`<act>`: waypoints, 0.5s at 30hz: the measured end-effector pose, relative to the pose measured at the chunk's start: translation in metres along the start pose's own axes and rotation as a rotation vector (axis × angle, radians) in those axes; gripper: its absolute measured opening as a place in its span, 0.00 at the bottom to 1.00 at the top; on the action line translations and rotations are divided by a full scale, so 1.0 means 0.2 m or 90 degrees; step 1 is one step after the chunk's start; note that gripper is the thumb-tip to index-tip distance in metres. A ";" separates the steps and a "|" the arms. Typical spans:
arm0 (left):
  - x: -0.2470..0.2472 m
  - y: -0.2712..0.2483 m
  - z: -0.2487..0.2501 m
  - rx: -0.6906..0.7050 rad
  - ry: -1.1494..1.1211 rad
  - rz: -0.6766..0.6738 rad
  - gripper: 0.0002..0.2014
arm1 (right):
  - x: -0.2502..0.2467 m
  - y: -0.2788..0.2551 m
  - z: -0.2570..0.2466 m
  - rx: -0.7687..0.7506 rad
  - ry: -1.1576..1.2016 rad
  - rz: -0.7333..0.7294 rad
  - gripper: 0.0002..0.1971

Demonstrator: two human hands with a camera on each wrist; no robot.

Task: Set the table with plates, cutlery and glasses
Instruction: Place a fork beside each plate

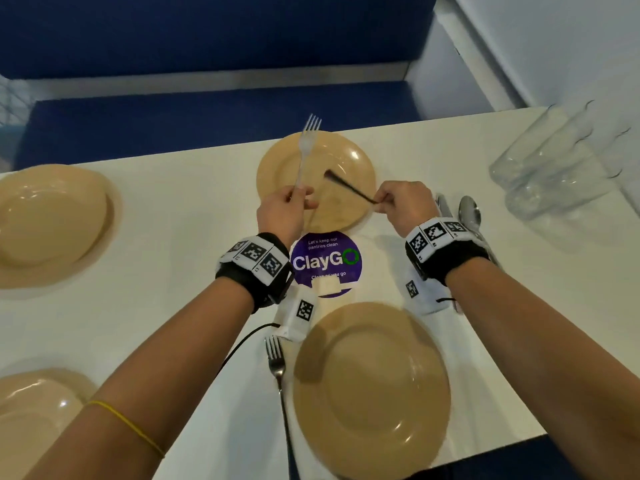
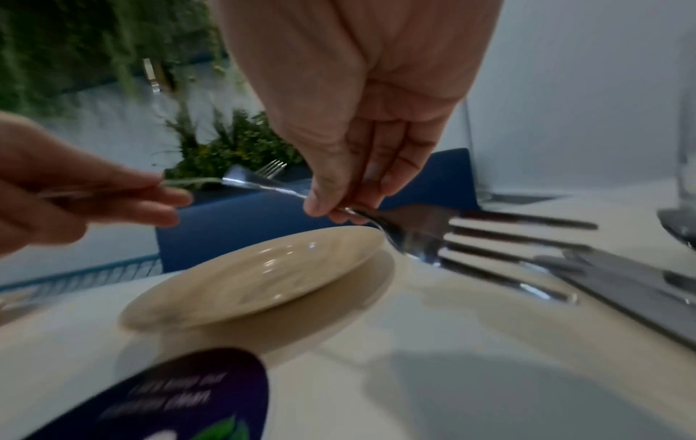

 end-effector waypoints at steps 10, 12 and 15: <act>0.20 0.19 0.05 -0.094 -0.048 0.016 0.15 | 0.02 0.40 0.22 0.242 0.159 -0.049 0.16; 0.23 0.21 0.04 -0.097 -0.044 0.016 0.16 | 0.05 0.44 0.23 0.231 0.151 -0.062 0.16; 0.25 0.22 0.03 -0.105 -0.049 0.025 0.16 | 0.10 0.47 0.24 0.210 0.153 -0.051 0.16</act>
Point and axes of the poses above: each hand's wrist, its own y-axis towards the middle knuckle, its own x-axis out of the palm, z = x × y, the point moved 2 cm from there along y, towards the middle knuckle, and after that the axes turned 4 degrees about -y, right-handed, at the moved point
